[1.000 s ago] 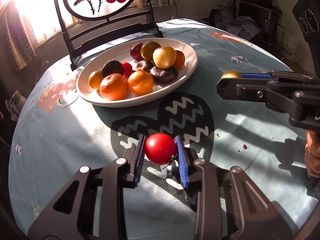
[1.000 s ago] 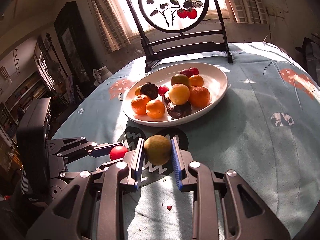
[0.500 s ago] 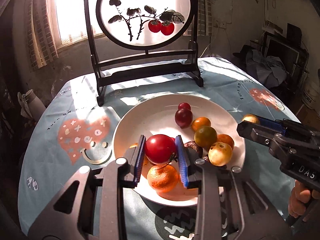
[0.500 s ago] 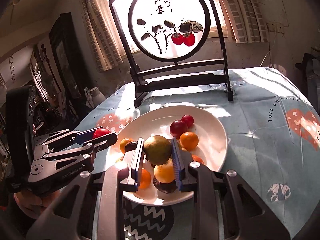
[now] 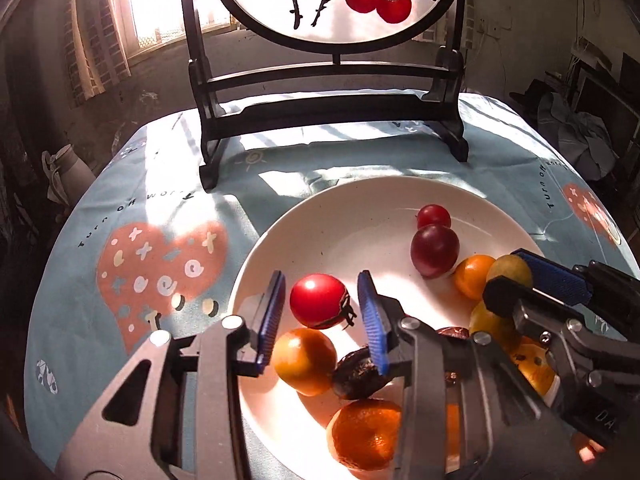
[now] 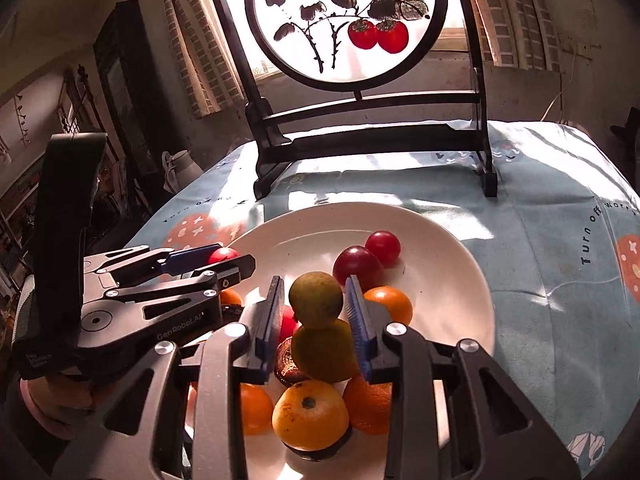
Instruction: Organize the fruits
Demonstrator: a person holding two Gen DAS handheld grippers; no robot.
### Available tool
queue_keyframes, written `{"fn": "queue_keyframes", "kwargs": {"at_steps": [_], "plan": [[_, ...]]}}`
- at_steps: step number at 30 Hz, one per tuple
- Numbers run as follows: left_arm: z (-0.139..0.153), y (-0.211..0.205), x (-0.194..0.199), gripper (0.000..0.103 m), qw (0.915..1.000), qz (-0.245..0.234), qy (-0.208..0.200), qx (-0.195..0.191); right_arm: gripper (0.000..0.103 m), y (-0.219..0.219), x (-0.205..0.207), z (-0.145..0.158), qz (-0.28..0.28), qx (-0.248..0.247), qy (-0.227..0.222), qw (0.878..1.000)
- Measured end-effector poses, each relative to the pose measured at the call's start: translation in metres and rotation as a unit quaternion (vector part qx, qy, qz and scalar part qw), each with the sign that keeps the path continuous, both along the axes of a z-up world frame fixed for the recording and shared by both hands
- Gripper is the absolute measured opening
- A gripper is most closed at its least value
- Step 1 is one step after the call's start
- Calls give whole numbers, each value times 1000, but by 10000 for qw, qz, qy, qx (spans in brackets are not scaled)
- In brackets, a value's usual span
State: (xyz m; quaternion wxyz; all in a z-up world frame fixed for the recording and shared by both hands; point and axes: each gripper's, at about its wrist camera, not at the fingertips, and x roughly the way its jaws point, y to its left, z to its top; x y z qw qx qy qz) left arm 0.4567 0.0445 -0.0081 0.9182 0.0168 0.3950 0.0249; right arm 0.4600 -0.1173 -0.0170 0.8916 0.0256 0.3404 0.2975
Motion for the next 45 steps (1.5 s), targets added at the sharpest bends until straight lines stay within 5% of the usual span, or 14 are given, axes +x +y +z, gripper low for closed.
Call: {"fn": "queue_keyframes", "kwargs": {"at_steps": [1, 3, 11, 13, 16, 22, 27, 33, 45], "plan": [[3, 1, -5, 91, 9997, 142, -110, 144, 49, -1, -2, 2, -25, -23, -12, 10000], [13, 2, -20, 92, 9982, 280, -394, 360, 55, -4, -8, 8, -9, 26, -12, 10000], [50, 0, -107, 100, 9970, 2, -757, 188, 62, -28, -78, 32, 187, 22, -97, 9998], [50, -2, -133, 101, 9973, -126, -713, 85, 72, -34, -103, 31, 316, -141, -138, 9993], [40, -1, -170, 101, 9976, -207, -643, -124, 101, -44, -143, 23, 352, -366, -373, 9980], [1, 1, -214, 101, 9992, -136, -264, -252, 102, -62, -193, -3, 224, -406, -353, 9983], [-8, -3, -238, 101, 9990, -161, -394, -141, 102, -64, -211, -5, 60, -497, -539, 9973], [-8, -9, -244, 101, 9983, -209, -527, 150, 102, -59, -218, -6, -150, -970, -937, 9907], [-6, 1, -248, 101, 9982, -84, -586, 3, 102, -56, -218, -9, -51, -1022, -900, 9907]]}}
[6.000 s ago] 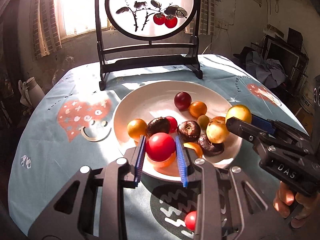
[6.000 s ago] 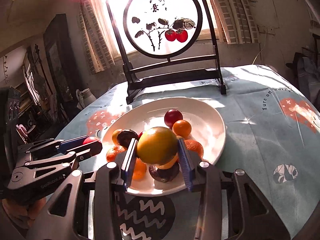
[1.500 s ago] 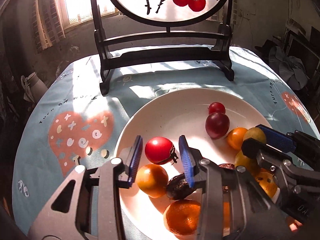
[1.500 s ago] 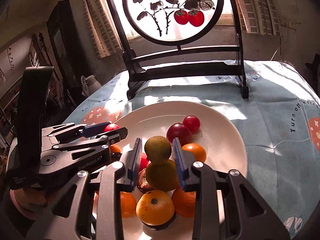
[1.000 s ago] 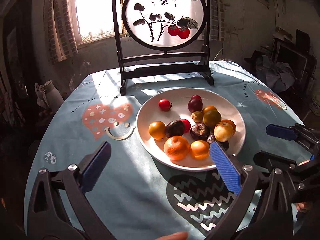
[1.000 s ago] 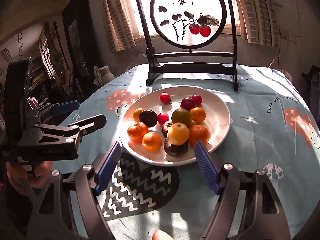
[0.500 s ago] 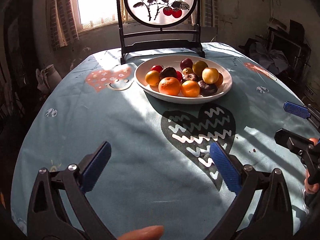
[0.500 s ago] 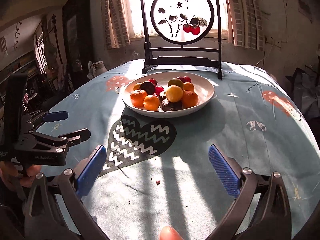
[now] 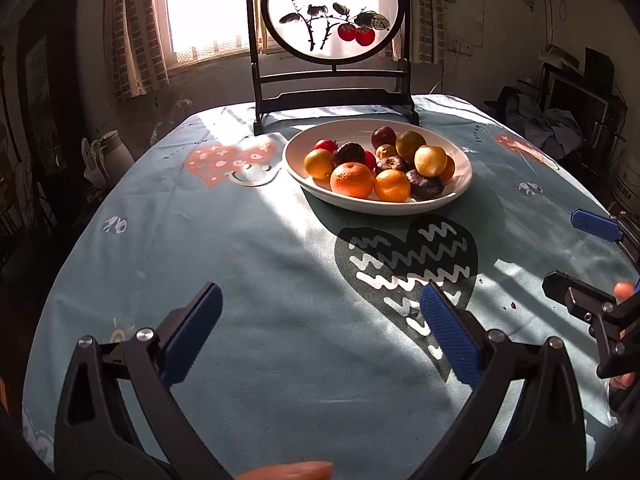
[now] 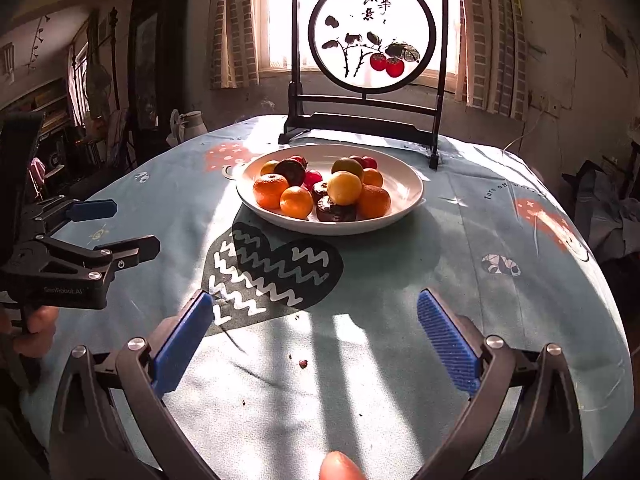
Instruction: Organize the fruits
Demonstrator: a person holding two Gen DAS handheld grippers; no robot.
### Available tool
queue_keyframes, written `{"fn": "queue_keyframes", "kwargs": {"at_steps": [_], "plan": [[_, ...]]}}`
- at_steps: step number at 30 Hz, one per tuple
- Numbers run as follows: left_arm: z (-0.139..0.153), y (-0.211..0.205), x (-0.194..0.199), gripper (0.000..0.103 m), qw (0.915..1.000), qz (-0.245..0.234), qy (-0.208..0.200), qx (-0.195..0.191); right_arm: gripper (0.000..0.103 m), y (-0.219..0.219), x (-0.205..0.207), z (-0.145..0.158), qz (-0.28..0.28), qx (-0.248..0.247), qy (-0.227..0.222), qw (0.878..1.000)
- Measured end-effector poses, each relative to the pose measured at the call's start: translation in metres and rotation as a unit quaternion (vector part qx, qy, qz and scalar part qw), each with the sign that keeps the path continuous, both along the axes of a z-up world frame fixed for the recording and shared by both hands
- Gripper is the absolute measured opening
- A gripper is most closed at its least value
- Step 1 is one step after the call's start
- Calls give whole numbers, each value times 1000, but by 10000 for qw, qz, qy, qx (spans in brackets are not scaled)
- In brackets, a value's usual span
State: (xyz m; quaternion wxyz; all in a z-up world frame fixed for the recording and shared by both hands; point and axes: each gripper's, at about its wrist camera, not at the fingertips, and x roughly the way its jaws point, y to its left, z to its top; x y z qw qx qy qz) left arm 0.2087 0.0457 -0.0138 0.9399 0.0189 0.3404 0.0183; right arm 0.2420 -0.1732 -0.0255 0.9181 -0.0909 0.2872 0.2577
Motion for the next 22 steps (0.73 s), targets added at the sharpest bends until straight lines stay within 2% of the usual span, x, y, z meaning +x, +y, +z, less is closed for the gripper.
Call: {"fn": "queue_keyframes", "kwargs": {"at_steps": [22], "plan": [[-2, 3, 0, 101, 9998, 164, -60, 87, 102, 1, 3, -4, -35, -52, 89, 9999]]}}
